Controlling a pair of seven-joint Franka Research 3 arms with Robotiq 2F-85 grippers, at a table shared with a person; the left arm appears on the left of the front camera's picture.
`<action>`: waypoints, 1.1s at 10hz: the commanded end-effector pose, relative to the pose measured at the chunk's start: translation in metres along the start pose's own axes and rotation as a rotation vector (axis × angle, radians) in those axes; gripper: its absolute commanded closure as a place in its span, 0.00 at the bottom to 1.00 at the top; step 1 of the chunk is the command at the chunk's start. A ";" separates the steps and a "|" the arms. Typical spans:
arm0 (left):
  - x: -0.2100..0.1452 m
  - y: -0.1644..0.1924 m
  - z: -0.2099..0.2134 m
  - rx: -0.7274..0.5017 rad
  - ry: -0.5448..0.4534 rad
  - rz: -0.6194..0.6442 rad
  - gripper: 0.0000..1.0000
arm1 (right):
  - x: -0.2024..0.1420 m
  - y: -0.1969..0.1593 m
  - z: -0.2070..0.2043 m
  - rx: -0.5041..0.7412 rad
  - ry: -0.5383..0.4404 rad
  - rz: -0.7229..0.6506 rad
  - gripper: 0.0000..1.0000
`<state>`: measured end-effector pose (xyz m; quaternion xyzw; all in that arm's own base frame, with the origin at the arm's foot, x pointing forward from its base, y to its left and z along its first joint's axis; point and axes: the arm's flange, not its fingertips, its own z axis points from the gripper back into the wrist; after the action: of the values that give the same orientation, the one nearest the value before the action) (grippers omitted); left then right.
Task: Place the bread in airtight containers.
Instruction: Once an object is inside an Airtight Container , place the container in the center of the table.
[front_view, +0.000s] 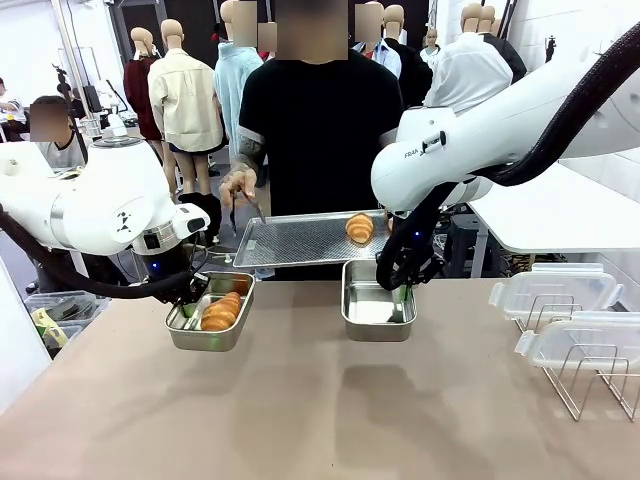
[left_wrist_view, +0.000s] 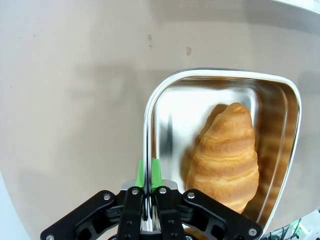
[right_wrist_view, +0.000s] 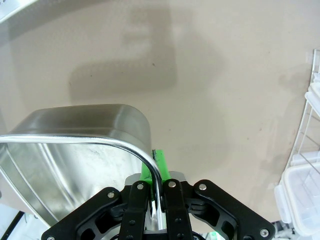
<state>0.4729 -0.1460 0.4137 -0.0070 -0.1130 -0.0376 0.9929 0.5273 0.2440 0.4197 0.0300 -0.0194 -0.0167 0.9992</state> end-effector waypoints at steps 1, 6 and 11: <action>0.001 0.000 0.002 0.009 -0.017 0.002 1.00 | 0.001 0.000 0.003 -0.002 0.000 0.008 1.00; 0.001 0.000 0.002 0.009 -0.017 0.002 1.00 | 0.001 0.000 0.003 -0.002 0.000 0.008 1.00; 0.001 0.000 0.002 0.009 -0.017 0.002 1.00 | 0.001 0.000 0.003 -0.002 0.000 0.008 1.00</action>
<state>0.4729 -0.1460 0.4137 -0.0070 -0.1130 -0.0376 0.9929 0.5273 0.2440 0.4197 0.0300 -0.0194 -0.0167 0.9992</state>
